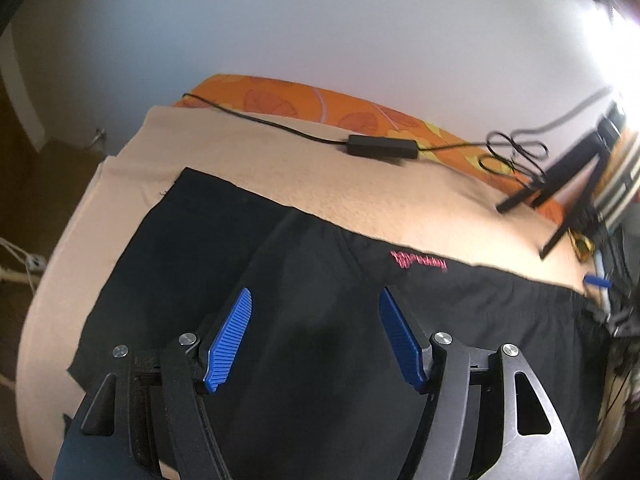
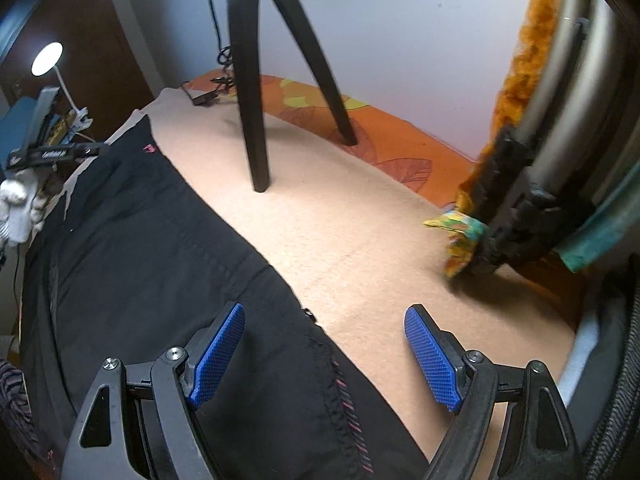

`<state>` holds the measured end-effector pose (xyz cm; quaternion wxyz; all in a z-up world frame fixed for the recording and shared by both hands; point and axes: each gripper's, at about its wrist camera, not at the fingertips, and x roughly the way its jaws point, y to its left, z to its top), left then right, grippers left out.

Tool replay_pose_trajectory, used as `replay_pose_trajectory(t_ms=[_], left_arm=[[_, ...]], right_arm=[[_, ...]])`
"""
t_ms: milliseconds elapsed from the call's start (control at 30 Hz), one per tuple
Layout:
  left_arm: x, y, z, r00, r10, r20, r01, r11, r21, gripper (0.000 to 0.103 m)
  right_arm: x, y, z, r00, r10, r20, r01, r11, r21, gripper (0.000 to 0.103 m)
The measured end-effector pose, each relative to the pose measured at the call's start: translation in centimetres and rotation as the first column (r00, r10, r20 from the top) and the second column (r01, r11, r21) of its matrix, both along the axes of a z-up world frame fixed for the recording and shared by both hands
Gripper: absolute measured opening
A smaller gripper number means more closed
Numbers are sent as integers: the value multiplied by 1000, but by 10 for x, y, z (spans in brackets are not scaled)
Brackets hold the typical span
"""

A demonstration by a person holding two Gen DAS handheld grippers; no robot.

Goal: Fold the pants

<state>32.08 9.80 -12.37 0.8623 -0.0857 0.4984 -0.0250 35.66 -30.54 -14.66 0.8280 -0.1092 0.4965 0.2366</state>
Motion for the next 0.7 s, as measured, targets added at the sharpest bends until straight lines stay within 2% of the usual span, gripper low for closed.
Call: replay_pose_trajectory(t_ms=[100, 167, 233, 300, 333, 400, 467, 533, 700], left_arm=[[9, 4, -3, 1000, 24, -20, -25, 999, -35, 67], [14, 4, -4, 999, 35, -23, -36, 998, -51, 67], [21, 4, -5, 999, 46, -25, -47, 997, -65, 67], [26, 4, -6, 998, 60, -33, -62, 994, -85, 67], [28, 5, -7, 997, 65, -37, -68, 993, -93, 67], [31, 4, -8, 996, 76, -42, -80, 991, -108, 67], [33, 4, -10, 995, 84, -45, -89, 989, -120, 67], [35, 5, -12, 994, 99, -52, -105, 985, -136, 67], [42, 8, -16, 988, 135, -73, -146, 975, -170, 67]], right_arm=[[-1, 6, -7, 1000, 23, -20, -23, 1000, -8, 84], [-4, 12, -9, 999, 37, -3, -37, 999, -26, 81], [-8, 15, -9, 999, 48, 6, -48, 999, -17, 69], [-13, 18, -7, 999, 44, 9, -44, 999, -1, 44], [-15, 19, -6, 999, 40, 6, -40, 999, 0, 39], [-20, 22, -4, 999, 35, 13, -34, 999, -18, 12], [-28, 22, 2, 999, 19, 34, -19, 1000, -19, 9], [-41, 20, 13, 998, 11, 62, -12, 1000, 26, 8], [-78, 23, 26, 991, 58, 117, -62, 998, 33, 7]])
